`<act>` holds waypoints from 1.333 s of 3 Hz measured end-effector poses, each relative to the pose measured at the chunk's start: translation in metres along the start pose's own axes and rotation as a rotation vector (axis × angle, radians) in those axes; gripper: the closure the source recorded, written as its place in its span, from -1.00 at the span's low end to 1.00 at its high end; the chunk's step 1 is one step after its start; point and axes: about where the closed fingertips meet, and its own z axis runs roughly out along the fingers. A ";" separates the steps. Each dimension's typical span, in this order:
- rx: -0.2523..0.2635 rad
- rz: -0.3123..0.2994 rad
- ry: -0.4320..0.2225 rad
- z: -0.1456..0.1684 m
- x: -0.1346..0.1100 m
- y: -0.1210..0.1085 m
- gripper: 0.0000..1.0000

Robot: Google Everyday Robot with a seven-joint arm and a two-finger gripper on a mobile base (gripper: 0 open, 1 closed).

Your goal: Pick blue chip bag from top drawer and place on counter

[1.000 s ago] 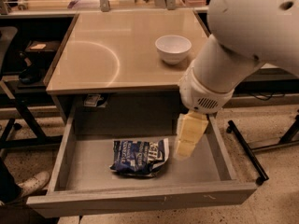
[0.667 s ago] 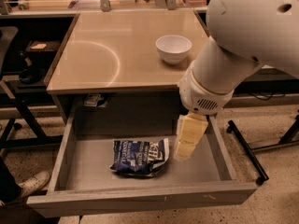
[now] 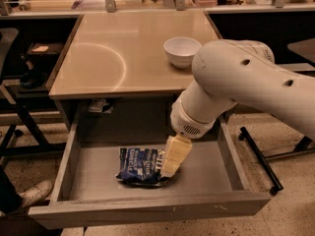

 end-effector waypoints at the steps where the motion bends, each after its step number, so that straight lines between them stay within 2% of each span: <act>1: 0.000 0.000 0.000 0.000 0.000 0.000 -1.00; 2: -0.013 -0.018 0.009 0.020 -0.002 0.008 -1.00; 4: -0.027 -0.007 -0.001 0.088 -0.001 0.011 -1.00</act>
Offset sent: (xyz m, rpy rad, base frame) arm -0.0102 0.0237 -0.0477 -0.0226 0.0194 0.0476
